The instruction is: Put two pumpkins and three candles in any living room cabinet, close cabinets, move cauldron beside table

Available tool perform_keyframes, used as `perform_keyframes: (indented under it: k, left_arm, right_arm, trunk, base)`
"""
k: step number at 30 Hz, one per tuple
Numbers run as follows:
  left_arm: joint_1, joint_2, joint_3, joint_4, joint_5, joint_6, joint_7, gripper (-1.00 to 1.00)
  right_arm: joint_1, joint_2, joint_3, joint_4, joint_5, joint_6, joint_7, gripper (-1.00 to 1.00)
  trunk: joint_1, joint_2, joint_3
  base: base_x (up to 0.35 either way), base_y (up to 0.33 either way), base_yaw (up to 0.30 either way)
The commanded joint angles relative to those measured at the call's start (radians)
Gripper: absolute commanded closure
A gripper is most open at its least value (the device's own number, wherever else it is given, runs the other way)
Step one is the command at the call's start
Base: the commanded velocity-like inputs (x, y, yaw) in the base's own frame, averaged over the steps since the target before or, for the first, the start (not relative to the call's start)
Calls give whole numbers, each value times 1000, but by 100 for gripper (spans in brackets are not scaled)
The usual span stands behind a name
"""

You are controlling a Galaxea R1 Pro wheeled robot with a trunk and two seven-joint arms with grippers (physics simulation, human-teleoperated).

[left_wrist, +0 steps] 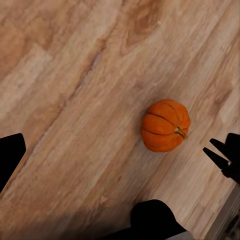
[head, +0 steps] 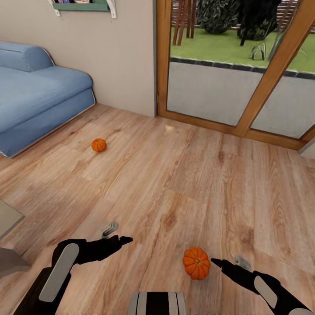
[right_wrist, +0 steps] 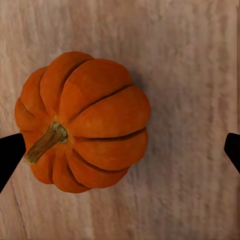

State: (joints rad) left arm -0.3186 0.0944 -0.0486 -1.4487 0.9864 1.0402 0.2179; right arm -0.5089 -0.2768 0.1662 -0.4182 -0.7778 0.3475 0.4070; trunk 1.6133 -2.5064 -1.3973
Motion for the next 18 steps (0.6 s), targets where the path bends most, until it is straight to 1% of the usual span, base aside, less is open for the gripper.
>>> perform_keyframes:
  k: [1, 5, 7, 18]
  left_arm:
    - [0, 1, -2, -1, 11, 1, 11, -100]
    - [0, 1, -2, -1, 11, 1, 10, -100]
    - [0, 1, -1, -1, 11, 1, 10, -100]
    - [0, 1, 0, -1, 11, 1, 10, -100]
  right_arm:
    - [0, -1, 5, 0, -7, -12, 8, -100]
    - [0, -1, 5, 0, -6, -36, 60, -100]
    - [0, -1, 5, 1, -6, -39, 75, -100]
    - [0, 6, 6, 1, -5, -42, 81, -100]
  trunk:
    - [0, -1, -5]
    - [2, -1, -20]
    - [3, -2, -28]
    - [8, -5, -70]
  base:
    - [0, 0, 0]
    - [0, 0, 0]
    - [0, 0, 0]
    - [0, 0, 0]
